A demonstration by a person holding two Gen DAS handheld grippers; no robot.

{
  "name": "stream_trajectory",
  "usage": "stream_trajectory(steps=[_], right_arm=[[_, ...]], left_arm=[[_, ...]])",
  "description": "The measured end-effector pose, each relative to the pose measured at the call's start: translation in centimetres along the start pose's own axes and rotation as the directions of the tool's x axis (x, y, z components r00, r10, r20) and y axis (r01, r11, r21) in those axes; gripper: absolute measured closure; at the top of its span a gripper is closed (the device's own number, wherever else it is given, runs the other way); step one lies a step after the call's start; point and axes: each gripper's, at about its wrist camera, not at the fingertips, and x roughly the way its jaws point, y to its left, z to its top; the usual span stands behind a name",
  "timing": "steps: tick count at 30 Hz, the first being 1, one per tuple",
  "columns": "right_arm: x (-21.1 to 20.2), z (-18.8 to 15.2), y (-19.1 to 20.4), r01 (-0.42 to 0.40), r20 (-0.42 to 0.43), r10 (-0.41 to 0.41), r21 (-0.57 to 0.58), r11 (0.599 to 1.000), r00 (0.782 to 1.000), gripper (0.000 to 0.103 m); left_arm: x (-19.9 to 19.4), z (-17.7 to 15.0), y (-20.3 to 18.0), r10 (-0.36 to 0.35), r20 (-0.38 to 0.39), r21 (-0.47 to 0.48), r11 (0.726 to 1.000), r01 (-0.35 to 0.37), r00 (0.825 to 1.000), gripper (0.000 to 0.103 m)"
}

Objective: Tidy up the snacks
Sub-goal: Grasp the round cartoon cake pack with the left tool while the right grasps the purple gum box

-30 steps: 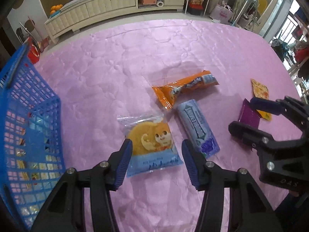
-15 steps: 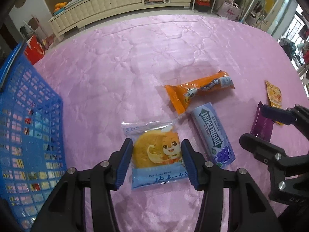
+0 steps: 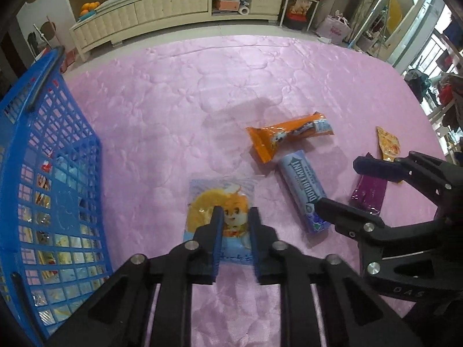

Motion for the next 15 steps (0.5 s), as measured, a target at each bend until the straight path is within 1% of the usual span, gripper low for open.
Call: stream_trajectory(steps=[1, 2, 4, 5, 7, 8, 10, 11, 15], right_arm=[[0.2, 0.1, 0.1, 0.002, -0.006, -0.002, -0.003, 1.000, 1.000, 0.032], [0.4, 0.3, 0.2, 0.005, -0.011, -0.005, -0.004, 1.000, 1.000, 0.032], [0.8, 0.4, 0.3, 0.005, -0.019, -0.006, -0.006, 1.000, 1.000, 0.032], [1.0, 0.4, 0.5, 0.011, -0.022, -0.011, -0.006, 1.000, 1.000, 0.032], [1.4, 0.5, 0.5, 0.009, -0.028, -0.009, -0.009, 1.000, 1.000, 0.032], [1.7, 0.5, 0.5, 0.010, -0.034, -0.010, -0.010, 1.000, 0.999, 0.032], [2.4, 0.6, 0.9, 0.018, -0.048, -0.019, -0.013, 1.000, 0.999, 0.032], [2.6, 0.5, 1.1, 0.021, -0.052, -0.022, -0.013, 1.000, 0.998, 0.032], [3.3, 0.5, 1.0, 0.019, -0.060, -0.020, -0.007, 1.000, 0.998, 0.033]], left_arm=[[0.2, 0.0, 0.3, -0.006, -0.010, -0.005, 1.000, 0.006, 1.000, 0.078], [0.4, 0.0, 0.4, -0.011, -0.023, -0.006, 1.000, 0.010, 1.000, 0.069], [0.9, -0.1, 1.0, 0.002, -0.038, -0.017, 1.000, -0.003, 0.999, 0.060], [1.0, -0.1, 1.4, 0.000, -0.027, -0.022, 1.000, 0.000, 1.000, 0.056], [1.3, -0.1, 2.0, -0.006, -0.038, -0.035, 0.999, 0.005, 0.999, 0.052], [1.6, 0.0, 2.2, 0.003, -0.046, -0.036, 0.999, -0.004, 0.999, 0.048], [2.3, 0.0, 2.6, 0.013, -0.064, -0.043, 0.999, -0.016, 0.998, 0.043], [2.5, 0.0, 2.6, 0.006, -0.068, -0.047, 0.999, -0.009, 0.998, 0.043], [2.7, 0.0, 2.5, 0.023, -0.052, -0.026, 0.999, -0.024, 0.998, 0.043]])
